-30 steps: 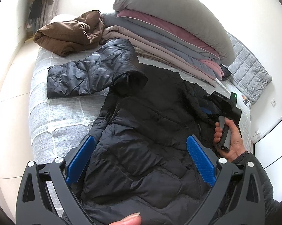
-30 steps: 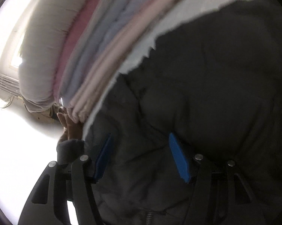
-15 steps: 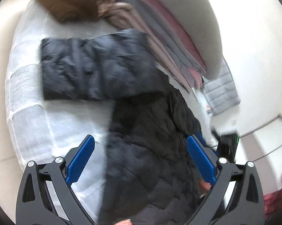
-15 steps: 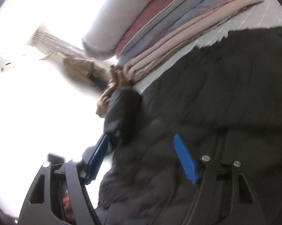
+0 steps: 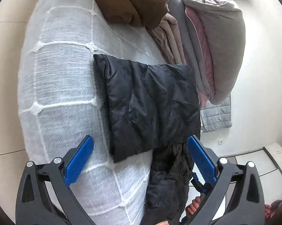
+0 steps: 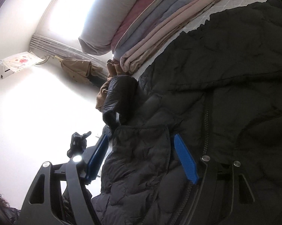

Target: Fold large clothes

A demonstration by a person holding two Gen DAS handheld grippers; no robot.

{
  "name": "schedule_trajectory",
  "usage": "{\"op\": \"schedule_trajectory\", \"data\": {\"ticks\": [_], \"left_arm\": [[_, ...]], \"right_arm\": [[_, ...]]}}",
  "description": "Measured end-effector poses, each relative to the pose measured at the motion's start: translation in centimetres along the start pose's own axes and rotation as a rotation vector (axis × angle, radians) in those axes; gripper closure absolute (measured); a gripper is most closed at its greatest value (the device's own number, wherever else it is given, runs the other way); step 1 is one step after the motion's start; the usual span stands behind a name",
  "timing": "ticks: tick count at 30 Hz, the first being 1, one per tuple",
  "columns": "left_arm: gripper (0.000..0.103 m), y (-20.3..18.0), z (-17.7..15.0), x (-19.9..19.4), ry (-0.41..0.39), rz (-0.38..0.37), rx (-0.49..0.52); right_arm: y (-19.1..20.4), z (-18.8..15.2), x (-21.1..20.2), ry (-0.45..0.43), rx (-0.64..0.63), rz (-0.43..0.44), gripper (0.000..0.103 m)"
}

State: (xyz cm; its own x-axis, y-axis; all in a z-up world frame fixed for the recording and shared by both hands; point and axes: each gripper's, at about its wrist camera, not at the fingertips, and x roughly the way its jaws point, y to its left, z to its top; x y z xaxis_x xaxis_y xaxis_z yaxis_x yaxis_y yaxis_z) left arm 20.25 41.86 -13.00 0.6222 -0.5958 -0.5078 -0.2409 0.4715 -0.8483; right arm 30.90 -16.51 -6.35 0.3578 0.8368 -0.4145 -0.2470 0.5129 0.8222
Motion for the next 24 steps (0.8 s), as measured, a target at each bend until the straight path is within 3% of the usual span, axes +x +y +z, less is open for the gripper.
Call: {"op": "schedule_trajectory", "data": {"ticks": [3,5,7,11,17,18,19,20,21,22,24], "left_arm": [[0.007,-0.1,0.6,1.0,-0.003,-0.079,-0.009],[0.007,0.1,0.9,0.8,-0.009,-0.092,-0.017],[0.007,0.1,0.7,1.5,0.021,-0.203,-0.031],[0.007,-0.7,0.6,2.9,0.038,-0.180,0.006],[0.009,-0.3,1.2,3.0,0.036,-0.198,-0.046],[0.019,-0.4,1.3,3.1,0.042,-0.163,-0.051],[0.046,-0.5,1.4,3.3,0.056,-0.101,-0.045],[0.061,-0.4,1.5,3.5,0.074,-0.049,-0.044],[0.088,0.1,1.3,3.6,0.089,-0.014,-0.061],[0.096,0.5,1.2,4.0,0.104,0.010,-0.070],[0.099,0.4,1.0,4.5,0.106,0.036,-0.046]], "right_arm": [[0.8,-0.1,0.4,0.001,-0.009,0.005,0.032],[1.2,-0.2,0.5,0.003,-0.016,0.008,0.032],[1.4,-0.2,0.8,0.006,-0.017,0.013,0.032],[2.0,-0.4,0.7,0.005,-0.025,0.017,0.032],[2.2,-0.6,0.5,-0.002,-0.027,0.017,0.032],[2.1,-0.6,0.5,-0.005,-0.020,0.019,0.032],[2.1,-0.7,0.6,-0.005,-0.016,0.019,0.032],[2.0,-0.8,0.6,-0.006,-0.012,0.020,0.032],[2.0,-0.9,0.6,-0.008,-0.009,0.020,0.032],[2.0,-1.0,0.6,-0.008,-0.007,0.022,0.032],[1.8,-1.2,0.4,-0.011,-0.001,0.024,0.032]]}}
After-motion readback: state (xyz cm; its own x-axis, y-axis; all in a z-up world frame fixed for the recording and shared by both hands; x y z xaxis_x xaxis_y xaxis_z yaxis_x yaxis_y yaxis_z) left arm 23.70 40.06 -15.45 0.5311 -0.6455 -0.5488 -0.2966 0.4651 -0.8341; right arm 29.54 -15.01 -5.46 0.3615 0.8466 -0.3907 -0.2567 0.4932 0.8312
